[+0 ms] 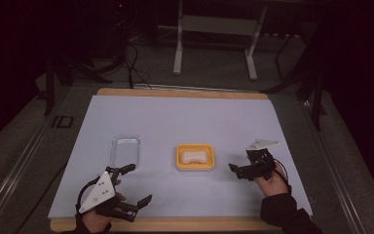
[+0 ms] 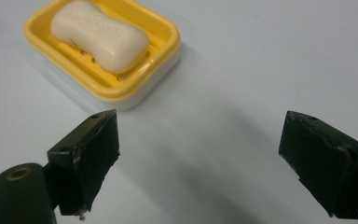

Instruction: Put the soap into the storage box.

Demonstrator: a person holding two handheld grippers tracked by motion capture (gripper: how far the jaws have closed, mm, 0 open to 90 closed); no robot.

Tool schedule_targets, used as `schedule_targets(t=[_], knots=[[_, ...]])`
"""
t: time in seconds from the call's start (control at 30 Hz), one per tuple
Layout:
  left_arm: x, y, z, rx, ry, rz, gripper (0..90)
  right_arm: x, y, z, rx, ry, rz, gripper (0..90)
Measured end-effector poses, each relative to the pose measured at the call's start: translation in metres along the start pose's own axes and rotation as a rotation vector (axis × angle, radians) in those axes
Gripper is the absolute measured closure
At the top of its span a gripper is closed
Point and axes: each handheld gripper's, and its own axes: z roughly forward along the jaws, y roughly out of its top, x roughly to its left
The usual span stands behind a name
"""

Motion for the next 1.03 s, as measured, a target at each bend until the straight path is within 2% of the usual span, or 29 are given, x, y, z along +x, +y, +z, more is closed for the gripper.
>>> schedule_targets(t=[0.13,0.17,0.47,0.63,0.9,1.03], knots=[[0.0,0.0,0.0,0.001,-0.002,0.002,0.7,0.0,-0.003,-0.003,-0.012,0.0,0.014,11.8],[0.0,0.0,0.0,0.002,-0.002,0.003,0.7,0.0,-0.008,-0.004,-0.03,-0.009,0.016,11.8],[0.0,0.001,-0.001,-0.001,-0.003,0.003,0.7,0.002,-0.018,-0.011,-0.033,-0.022,0.027,11.9],[-0.001,0.001,-0.001,-0.002,-0.002,0.005,0.7,0.003,-0.027,-0.019,-0.056,-0.065,0.025,11.9],[-0.002,0.001,-0.001,0.001,-0.003,0.007,0.7,0.002,-0.031,-0.019,-0.054,-0.05,0.042,12.0],[-0.002,0.001,-0.001,0.001,-0.005,0.008,0.7,0.002,-0.031,-0.018,-0.055,-0.053,0.029,12.2]])
